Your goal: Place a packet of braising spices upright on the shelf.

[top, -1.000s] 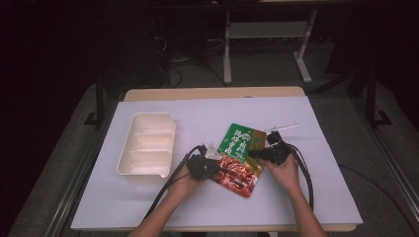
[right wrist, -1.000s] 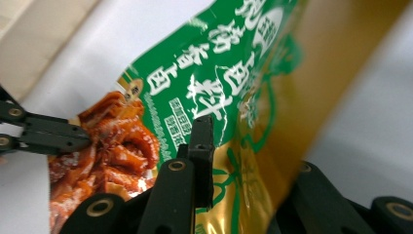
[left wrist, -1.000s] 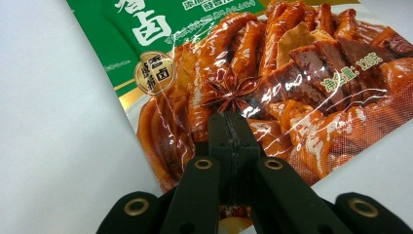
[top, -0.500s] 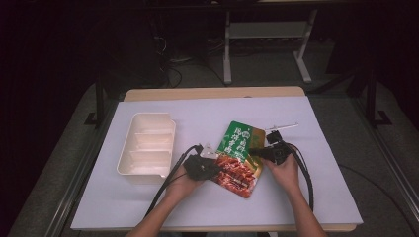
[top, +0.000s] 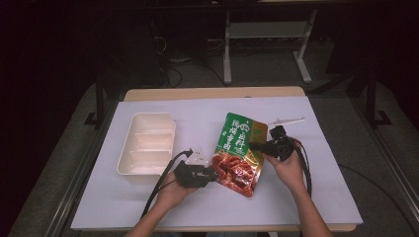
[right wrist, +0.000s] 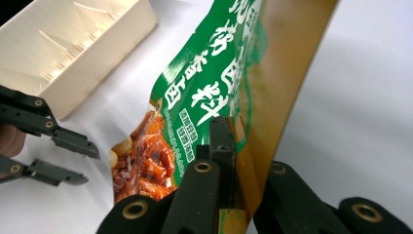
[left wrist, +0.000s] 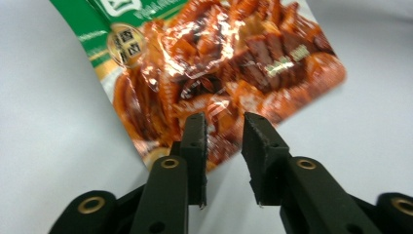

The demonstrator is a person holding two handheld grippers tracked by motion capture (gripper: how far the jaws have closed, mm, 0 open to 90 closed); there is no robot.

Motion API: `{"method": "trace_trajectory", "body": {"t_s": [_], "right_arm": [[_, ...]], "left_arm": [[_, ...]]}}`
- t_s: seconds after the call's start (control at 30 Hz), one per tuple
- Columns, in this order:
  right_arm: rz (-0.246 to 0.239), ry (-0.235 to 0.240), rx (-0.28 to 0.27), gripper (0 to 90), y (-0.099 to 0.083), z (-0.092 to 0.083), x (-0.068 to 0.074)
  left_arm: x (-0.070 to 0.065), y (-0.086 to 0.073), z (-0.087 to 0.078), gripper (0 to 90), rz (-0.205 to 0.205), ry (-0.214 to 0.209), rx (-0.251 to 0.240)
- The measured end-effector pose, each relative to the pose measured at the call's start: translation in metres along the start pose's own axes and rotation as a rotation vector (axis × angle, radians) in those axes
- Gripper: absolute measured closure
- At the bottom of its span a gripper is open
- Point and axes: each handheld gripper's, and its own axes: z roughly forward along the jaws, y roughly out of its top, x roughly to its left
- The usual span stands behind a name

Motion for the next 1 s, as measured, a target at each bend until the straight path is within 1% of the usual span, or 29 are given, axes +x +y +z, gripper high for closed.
{"method": "trace_trajectory", "body": {"t_s": [0.1,0.2,0.3,0.33,0.47,0.5,0.63,0.67,0.73,0.77,0.83,0.97,1.0], "right_arm": [[-0.022,0.001,-0.013,89.2,0.005,-0.005,0.005],[-0.034,0.005,-0.026,89.2,0.01,-0.01,0.011],[-0.047,0.007,-0.031,89.3,0.015,-0.015,0.016],[-0.06,0.004,-0.033,89.3,0.016,-0.015,0.017],[-0.073,0.014,-0.042,89.3,0.02,-0.02,0.023],[-0.076,0.021,-0.046,89.3,0.021,-0.021,0.024],[-0.096,0.024,-0.055,89.3,0.024,-0.026,0.029],[-0.1,0.022,-0.056,89.3,0.025,-0.027,0.03],[-0.112,0.02,-0.058,89.3,0.026,-0.03,0.033],[-0.111,0.018,-0.061,89.3,0.027,-0.031,0.034],[-0.124,0.019,-0.071,89.3,0.03,-0.034,0.036],[-0.139,0.02,-0.084,89.3,0.034,-0.037,0.041],[-0.135,0.018,-0.084,89.3,0.035,-0.038,0.043]], "left_arm": [[-0.004,-0.003,-0.006,67.3,0.012,-0.005,-0.021],[-0.008,-0.008,-0.012,63.9,0.02,-0.005,-0.045],[-0.011,-0.012,-0.016,61.4,0.038,-0.008,-0.05],[-0.013,-0.013,-0.017,60.4,0.035,-0.01,-0.056],[-0.016,-0.018,-0.021,56.4,0.042,-0.017,-0.06],[-0.017,-0.02,-0.021,55.9,0.043,-0.02,-0.068],[-0.021,-0.026,-0.024,52.9,0.037,-0.021,-0.079],[-0.021,-0.027,-0.026,52.3,0.048,-0.019,-0.075],[-0.023,-0.029,-0.028,50.4,0.041,-0.023,-0.082],[-0.023,-0.031,-0.029,49.7,0.037,-0.026,-0.085],[-0.025,-0.033,-0.031,48.5,0.046,-0.025,-0.094],[-0.028,-0.039,-0.034,45.6,0.046,-0.026,-0.101],[-0.029,-0.04,-0.035,44.9,0.046,-0.029,-0.102]]}}
